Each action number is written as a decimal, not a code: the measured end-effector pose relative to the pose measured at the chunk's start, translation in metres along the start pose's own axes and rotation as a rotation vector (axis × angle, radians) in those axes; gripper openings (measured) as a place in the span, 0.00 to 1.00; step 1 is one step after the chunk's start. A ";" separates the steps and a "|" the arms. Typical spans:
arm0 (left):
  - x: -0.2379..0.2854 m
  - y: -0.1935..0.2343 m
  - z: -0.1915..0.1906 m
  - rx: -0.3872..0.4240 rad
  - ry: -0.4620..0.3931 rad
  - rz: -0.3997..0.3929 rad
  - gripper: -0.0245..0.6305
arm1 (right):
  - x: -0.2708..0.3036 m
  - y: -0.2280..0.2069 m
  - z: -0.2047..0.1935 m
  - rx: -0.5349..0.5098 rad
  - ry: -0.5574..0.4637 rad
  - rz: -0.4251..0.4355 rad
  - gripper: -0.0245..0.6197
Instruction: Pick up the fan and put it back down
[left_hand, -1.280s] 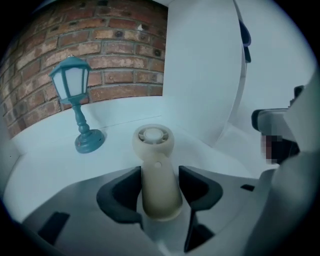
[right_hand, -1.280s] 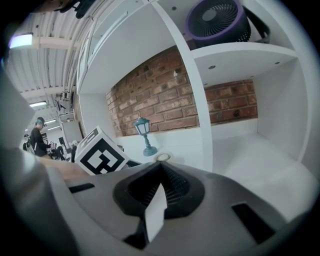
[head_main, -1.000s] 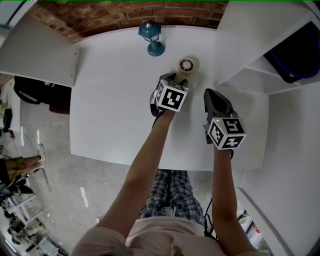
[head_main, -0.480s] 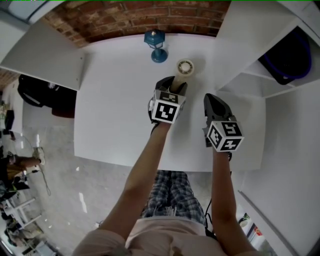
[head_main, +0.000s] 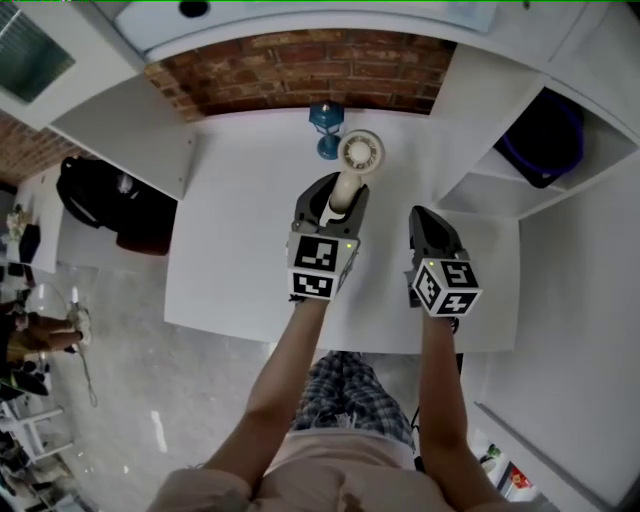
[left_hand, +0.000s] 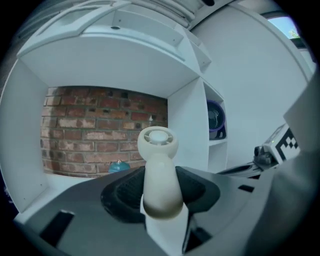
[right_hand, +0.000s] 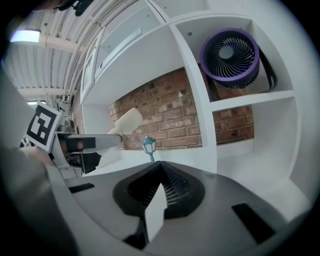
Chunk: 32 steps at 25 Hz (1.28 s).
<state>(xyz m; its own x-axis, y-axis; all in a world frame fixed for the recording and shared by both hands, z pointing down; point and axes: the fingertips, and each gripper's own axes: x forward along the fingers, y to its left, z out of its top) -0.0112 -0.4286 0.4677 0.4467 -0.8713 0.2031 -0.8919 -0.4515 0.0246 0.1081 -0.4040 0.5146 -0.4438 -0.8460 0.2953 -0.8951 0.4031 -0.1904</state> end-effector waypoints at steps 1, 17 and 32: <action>-0.007 0.001 0.006 0.002 -0.012 0.011 0.35 | -0.002 0.002 0.004 -0.002 -0.008 -0.001 0.06; 0.013 0.004 -0.029 -0.049 0.088 0.035 0.35 | 0.005 -0.005 -0.002 -0.001 0.008 -0.003 0.06; 0.063 -0.005 -0.178 -0.133 0.485 0.017 0.35 | 0.027 -0.014 -0.041 0.012 0.106 0.022 0.06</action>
<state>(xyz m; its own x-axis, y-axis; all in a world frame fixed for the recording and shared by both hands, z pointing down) 0.0086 -0.4468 0.6547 0.3760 -0.6747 0.6352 -0.9142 -0.3821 0.1352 0.1072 -0.4183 0.5638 -0.4659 -0.7953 0.3878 -0.8848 0.4165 -0.2088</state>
